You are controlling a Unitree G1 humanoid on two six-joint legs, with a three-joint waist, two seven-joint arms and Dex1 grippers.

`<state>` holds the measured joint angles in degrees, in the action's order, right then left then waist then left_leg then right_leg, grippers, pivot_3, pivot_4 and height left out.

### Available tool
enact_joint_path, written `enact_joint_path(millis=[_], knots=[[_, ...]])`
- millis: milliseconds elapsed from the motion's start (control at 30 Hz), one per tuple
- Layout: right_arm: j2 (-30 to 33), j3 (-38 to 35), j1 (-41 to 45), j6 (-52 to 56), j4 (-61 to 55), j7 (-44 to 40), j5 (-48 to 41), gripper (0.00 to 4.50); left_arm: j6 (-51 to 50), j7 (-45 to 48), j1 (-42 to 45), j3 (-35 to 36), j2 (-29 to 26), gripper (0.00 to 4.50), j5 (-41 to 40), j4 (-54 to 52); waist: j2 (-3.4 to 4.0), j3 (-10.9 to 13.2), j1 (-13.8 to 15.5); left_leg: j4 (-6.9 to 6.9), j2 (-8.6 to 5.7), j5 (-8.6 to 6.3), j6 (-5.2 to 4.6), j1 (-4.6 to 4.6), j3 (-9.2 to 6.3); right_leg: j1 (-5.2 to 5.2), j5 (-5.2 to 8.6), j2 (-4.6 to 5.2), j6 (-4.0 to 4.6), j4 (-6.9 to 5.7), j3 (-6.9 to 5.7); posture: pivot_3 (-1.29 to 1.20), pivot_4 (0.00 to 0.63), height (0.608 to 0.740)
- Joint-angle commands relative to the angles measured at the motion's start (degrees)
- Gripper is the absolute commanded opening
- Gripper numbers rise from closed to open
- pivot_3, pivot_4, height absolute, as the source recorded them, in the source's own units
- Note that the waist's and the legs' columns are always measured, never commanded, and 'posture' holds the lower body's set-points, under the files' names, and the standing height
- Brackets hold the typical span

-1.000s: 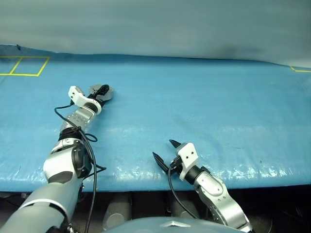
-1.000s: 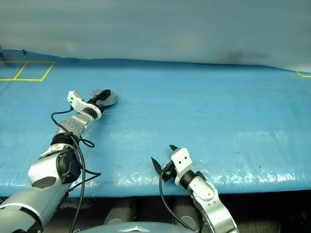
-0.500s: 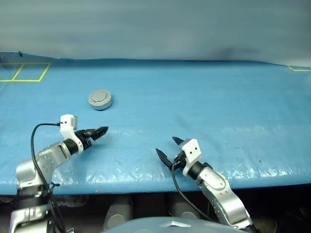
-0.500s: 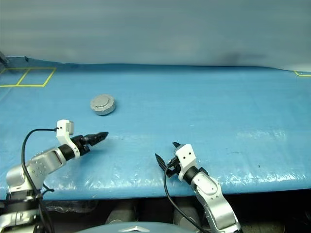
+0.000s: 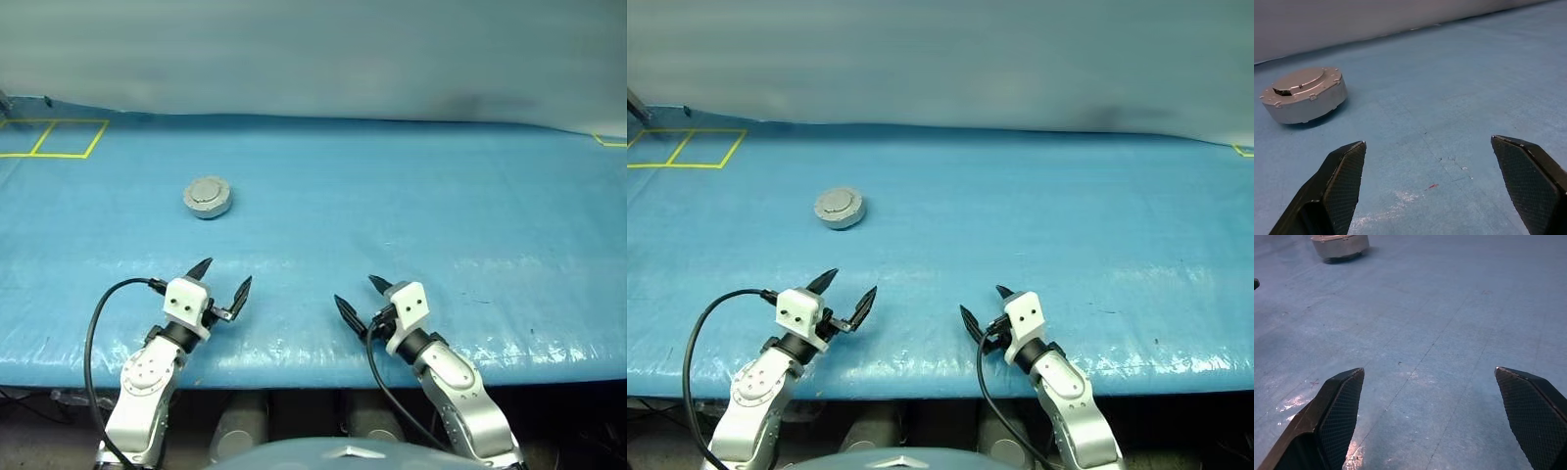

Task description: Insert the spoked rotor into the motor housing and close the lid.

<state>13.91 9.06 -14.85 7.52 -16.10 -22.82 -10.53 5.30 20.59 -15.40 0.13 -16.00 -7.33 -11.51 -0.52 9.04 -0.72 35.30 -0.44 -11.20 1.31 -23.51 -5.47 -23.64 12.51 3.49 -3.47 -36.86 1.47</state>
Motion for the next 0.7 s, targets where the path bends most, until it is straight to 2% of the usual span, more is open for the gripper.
enact_joint_path(millis=[33, 700], knots=[[-1.1, -1.0, 0.4, -0.8, -1.1, 0.2, -1.3, 4.5, 3.1, 0.2, -0.1, 0.0, 0.3, 4.47, 0.5, 0.1, -0.02, 0.0, 0.0, 0.02, 0.0, 0.0, 0.0, -0.02, -0.01, 0.0, 0.0, 0.0, 0.0, 0.0, -0.01, 0.0, 0.15, 0.74], [-2.3, -1.5, 1.1, -0.8, -0.1, 0.7, -1.0, 4.5, 3.3, 4.4, 0.7, 1.3, 0.1, 4.47, -2.7, 2.3, -0.02, 0.0, -0.1, 0.15, 0.0, 0.0, -0.01, -0.05, -0.05, 0.05, -0.01, -0.01, -0.02, -0.02, -0.07, 0.0, 0.15, 0.74]])
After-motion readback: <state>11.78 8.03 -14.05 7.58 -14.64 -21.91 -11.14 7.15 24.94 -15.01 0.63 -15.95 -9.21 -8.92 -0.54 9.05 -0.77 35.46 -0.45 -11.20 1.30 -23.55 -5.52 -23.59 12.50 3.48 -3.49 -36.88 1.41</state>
